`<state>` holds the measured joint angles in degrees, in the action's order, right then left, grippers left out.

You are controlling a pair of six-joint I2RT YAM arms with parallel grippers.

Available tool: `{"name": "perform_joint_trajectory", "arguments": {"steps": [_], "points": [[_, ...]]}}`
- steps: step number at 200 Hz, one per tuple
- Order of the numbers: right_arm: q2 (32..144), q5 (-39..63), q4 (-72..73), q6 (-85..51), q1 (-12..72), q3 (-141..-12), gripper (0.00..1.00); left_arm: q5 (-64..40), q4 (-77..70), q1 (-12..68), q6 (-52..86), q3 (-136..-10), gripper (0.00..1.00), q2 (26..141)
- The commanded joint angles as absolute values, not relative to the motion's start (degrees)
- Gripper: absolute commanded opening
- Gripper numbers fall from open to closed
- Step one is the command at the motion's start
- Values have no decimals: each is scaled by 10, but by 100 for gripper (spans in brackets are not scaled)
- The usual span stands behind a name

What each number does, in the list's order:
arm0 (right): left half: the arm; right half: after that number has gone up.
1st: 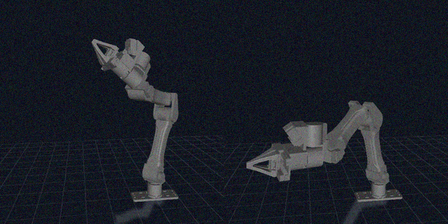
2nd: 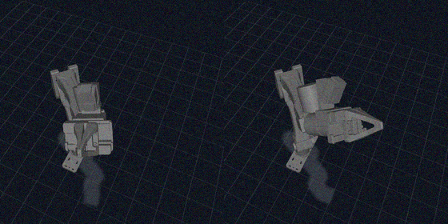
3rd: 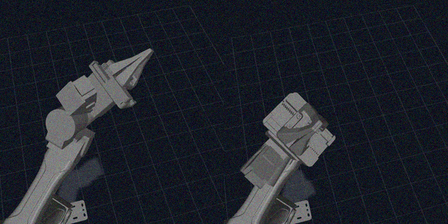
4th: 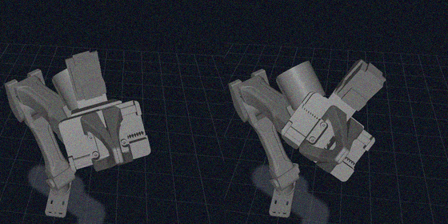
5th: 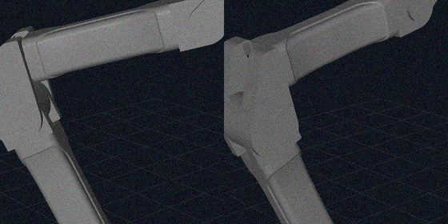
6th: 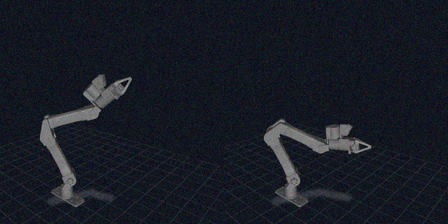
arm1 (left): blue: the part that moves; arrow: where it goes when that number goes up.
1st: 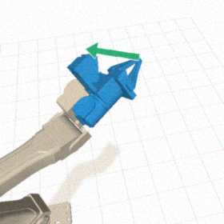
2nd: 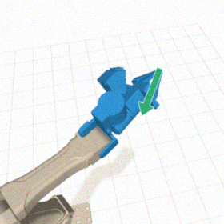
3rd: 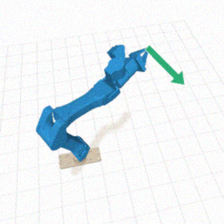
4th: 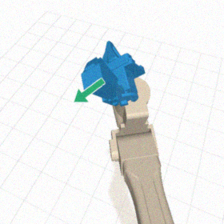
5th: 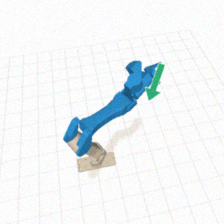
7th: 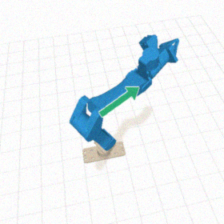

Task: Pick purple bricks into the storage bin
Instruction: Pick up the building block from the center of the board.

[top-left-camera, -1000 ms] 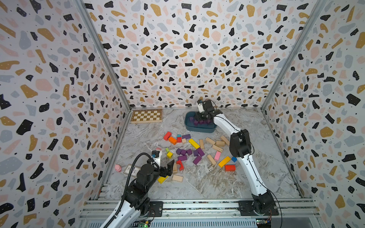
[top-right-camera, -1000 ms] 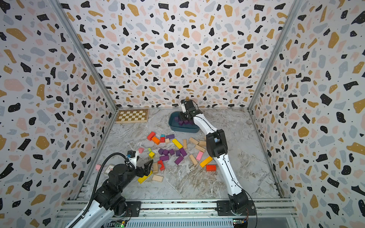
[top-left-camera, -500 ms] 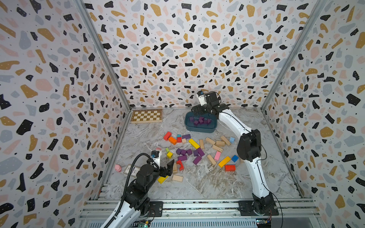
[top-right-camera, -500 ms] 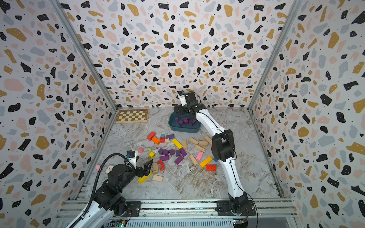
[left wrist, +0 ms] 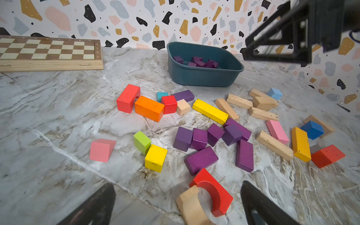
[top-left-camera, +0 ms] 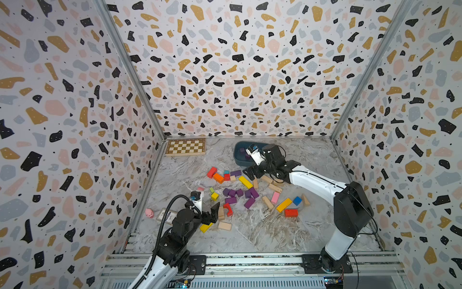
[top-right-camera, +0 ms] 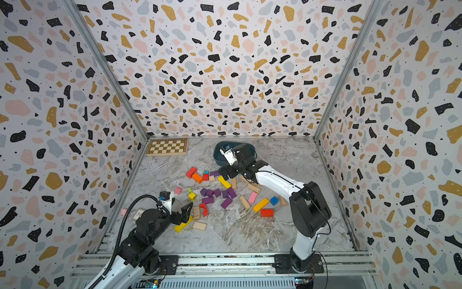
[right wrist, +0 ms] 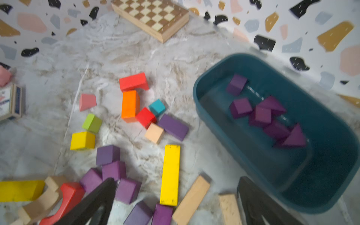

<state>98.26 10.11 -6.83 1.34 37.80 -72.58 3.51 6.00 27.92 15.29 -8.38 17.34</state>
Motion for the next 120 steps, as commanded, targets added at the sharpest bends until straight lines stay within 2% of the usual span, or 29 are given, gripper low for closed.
{"name": "perform_joint_trajectory", "arguments": {"steps": [1, 49, 92, 120], "points": [[915, 77, -28, -7, 389, -669, 97, 44, 56, 280, 157, -94, 99, 166], [872, 71, -16, -49, 390, -545, 81, 51, 74, 280, 162, -92, 99, 143], [896, 75, 5, -63, 390, -517, 66, 53, 75, 280, 164, -89, 99, 136], [927, 82, 10, -66, 390, -524, 63, 53, 69, 280, 164, -92, 99, 152]]}}
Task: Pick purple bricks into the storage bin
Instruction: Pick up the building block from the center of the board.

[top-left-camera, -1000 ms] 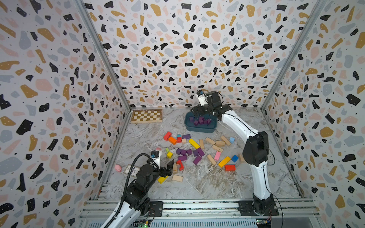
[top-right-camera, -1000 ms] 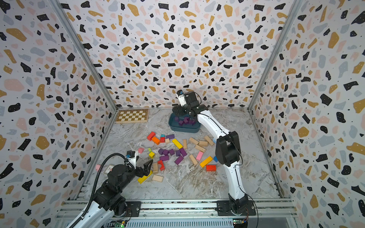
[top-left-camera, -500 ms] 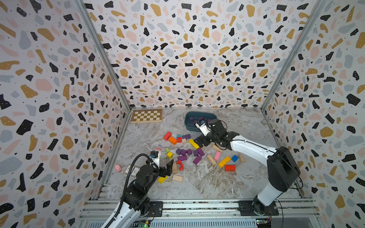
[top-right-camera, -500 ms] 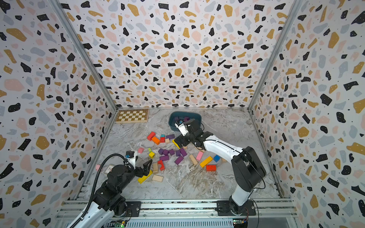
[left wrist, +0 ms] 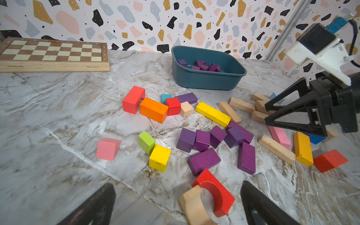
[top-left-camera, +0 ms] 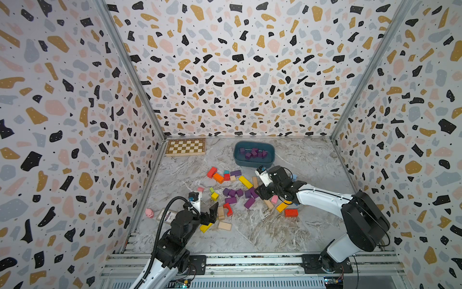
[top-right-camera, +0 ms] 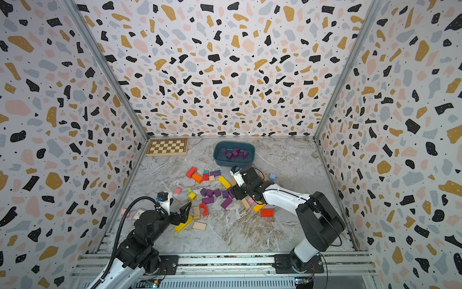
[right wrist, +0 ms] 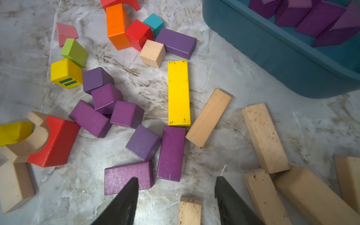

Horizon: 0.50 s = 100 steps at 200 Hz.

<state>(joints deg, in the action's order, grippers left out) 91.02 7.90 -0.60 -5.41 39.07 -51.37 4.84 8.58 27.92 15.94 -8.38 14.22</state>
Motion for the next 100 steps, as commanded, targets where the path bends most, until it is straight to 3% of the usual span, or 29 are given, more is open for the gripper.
{"name": "perform_joint_trajectory", "arguments": {"steps": [1, 100], "points": [[927, 82, 10, -66, 390, -524, 63, 53, 69, 280, 164, -92, 99, 152], [1007, 92, 23, -69, 393, -549, 58, 54, 70, 280, 165, -92, 99, 151]]}}
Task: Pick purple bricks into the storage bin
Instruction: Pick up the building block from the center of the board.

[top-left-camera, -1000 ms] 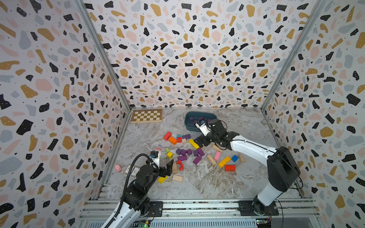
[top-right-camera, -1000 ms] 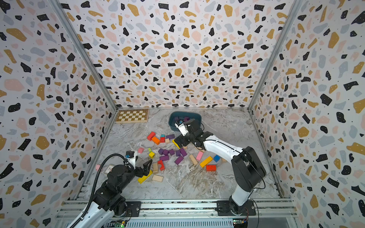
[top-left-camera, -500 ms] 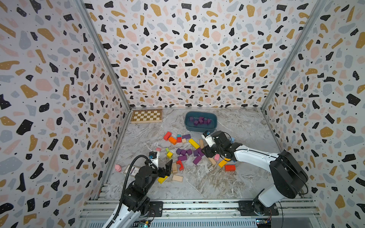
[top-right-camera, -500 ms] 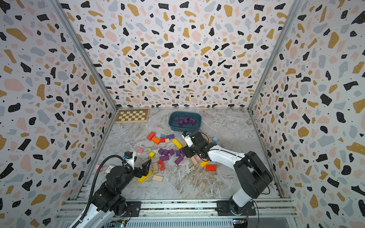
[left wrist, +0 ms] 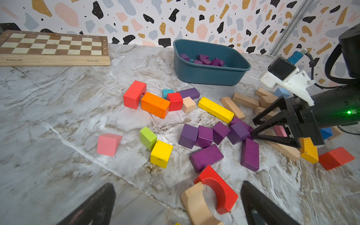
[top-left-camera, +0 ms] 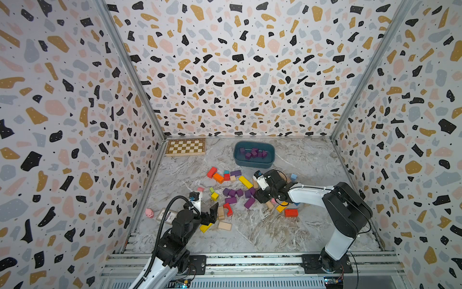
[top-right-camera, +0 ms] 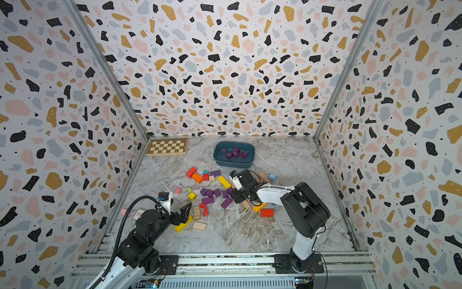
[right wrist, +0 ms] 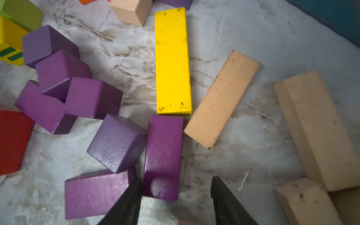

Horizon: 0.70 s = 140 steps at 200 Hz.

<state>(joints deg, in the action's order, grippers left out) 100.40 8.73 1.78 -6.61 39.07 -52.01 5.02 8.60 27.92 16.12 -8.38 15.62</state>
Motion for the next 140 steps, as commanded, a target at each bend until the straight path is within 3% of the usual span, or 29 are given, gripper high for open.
{"name": "perform_joint_trajectory", "arguments": {"steps": [1, 70, 140], "points": [[1007, 93, 23, -69, 392, -549, 58, 53, 70, 280, 165, -92, 99, 150], [1044, 89, 16, -62, 398, -576, 58, 57, 69, 280, 167, -92, 99, 151], [1042, 74, -7, -48, 400, -583, 34, 58, 69, 280, 167, -92, 99, 151]]}}
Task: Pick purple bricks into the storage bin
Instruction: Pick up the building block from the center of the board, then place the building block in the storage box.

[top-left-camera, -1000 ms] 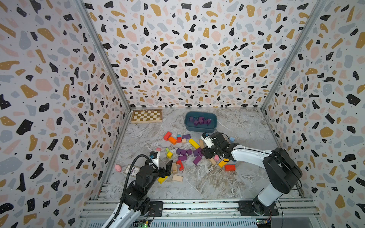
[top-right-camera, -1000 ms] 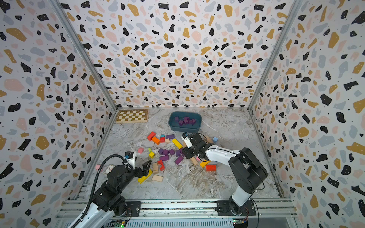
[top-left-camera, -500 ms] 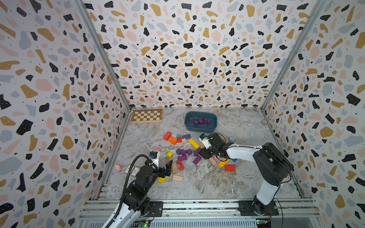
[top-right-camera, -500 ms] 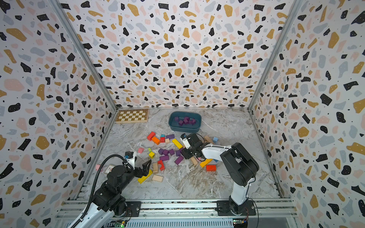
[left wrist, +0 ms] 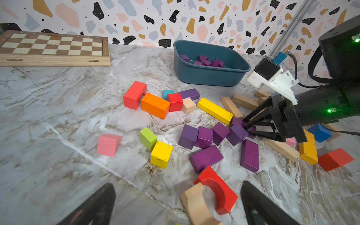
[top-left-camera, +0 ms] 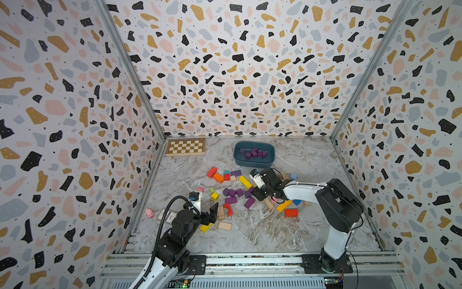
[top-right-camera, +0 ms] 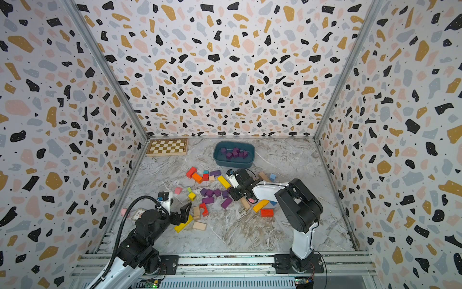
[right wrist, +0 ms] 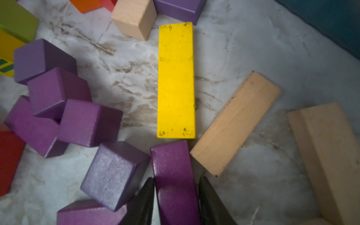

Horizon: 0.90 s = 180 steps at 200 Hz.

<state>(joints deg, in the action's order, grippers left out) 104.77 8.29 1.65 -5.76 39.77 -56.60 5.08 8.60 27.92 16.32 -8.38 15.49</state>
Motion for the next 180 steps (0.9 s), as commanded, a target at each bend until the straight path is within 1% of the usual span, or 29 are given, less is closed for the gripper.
{"name": "perform_joint_trajectory", "arguments": {"steps": [1, 13, 46, 77, 92, 106, 126, 141, 160, 180], "points": [[1041, 74, -8, -47, 400, -582, 34, 58, 69, 281, 167, -92, 99, 150], [1032, 71, -15, -45, 400, -582, 31, 59, 69, 280, 167, -92, 99, 150], [992, 65, -42, -44, 400, -590, 29, 61, 66, 280, 167, -91, 99, 151], [967, 69, -81, -40, 399, -629, 23, 63, 58, 280, 167, -88, 99, 156], [964, 89, -98, -34, 392, -659, 20, 65, 52, 280, 167, -88, 99, 165], [967, 98, -111, -33, 383, -695, 11, 65, 48, 280, 168, -90, 99, 175], [989, 104, -128, -12, 370, -763, 7, 65, 44, 280, 167, -94, 99, 187], [1024, 98, -151, 24, 360, -829, 0, 63, 44, 280, 167, -94, 99, 189], [1077, 105, -157, 88, 343, -903, 0, 62, 44, 280, 165, -93, 99, 185], [1139, 146, -151, 156, 321, -971, 0, 61, 42, 280, 165, -91, 99, 183]]}}
